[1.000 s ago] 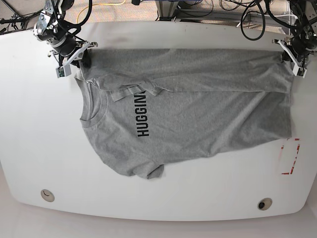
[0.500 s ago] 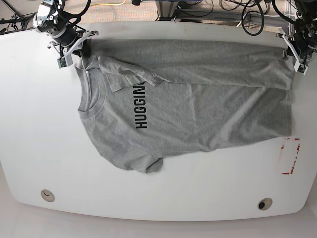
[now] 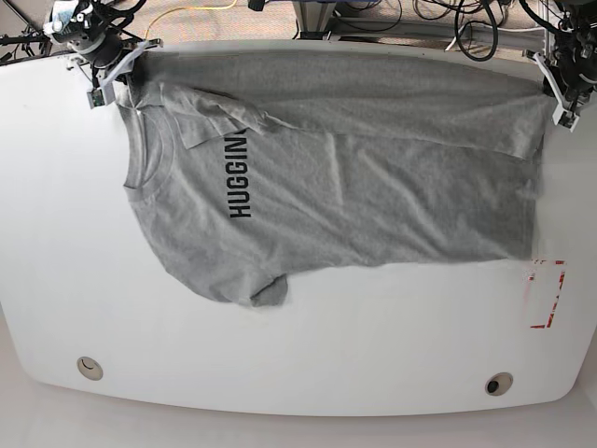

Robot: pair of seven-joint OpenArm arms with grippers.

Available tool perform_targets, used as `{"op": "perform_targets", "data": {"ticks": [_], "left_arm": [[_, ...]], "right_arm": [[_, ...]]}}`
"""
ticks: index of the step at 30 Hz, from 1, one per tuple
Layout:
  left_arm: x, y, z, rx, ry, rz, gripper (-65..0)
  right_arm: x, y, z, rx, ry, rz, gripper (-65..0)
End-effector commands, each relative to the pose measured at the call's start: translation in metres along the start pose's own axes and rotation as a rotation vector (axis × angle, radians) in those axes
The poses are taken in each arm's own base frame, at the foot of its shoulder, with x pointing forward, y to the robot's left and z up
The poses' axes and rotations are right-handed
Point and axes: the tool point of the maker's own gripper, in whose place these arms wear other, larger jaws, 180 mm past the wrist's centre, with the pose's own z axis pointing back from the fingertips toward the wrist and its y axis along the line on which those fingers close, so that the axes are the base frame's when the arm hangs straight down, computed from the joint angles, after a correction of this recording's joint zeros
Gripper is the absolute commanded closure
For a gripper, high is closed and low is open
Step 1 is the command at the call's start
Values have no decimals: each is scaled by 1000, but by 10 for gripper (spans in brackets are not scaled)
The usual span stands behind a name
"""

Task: Fold the T-shirt properly

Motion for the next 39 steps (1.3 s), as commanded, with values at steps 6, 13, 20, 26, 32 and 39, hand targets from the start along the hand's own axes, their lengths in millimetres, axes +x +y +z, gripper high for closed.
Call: {"op": "perform_targets", "data": {"ticks": [6,13,20,26,32,39], "left_arm": [[-1,7,7,22,8,-27,-89],[-8,10,10,26,29,-44,-151],[-8,13,11,33,28,-42,-356],[-6,24,19,68,15,-29,-360],[10,36,33,122,-32,-44,-361],[20,37,38,137,-58,-60,-360]], "right_arm": [[-4,-4,5,-17,21,18,-35],[-6,-2,5,-13,26,18,-127],[10,2,13,-20,-19,47,-380],[26,17,24,-11,-59,77,-390],[51,37,33,51,-162,51,-388],[84,51,33,139,-280,7,-387]]}}
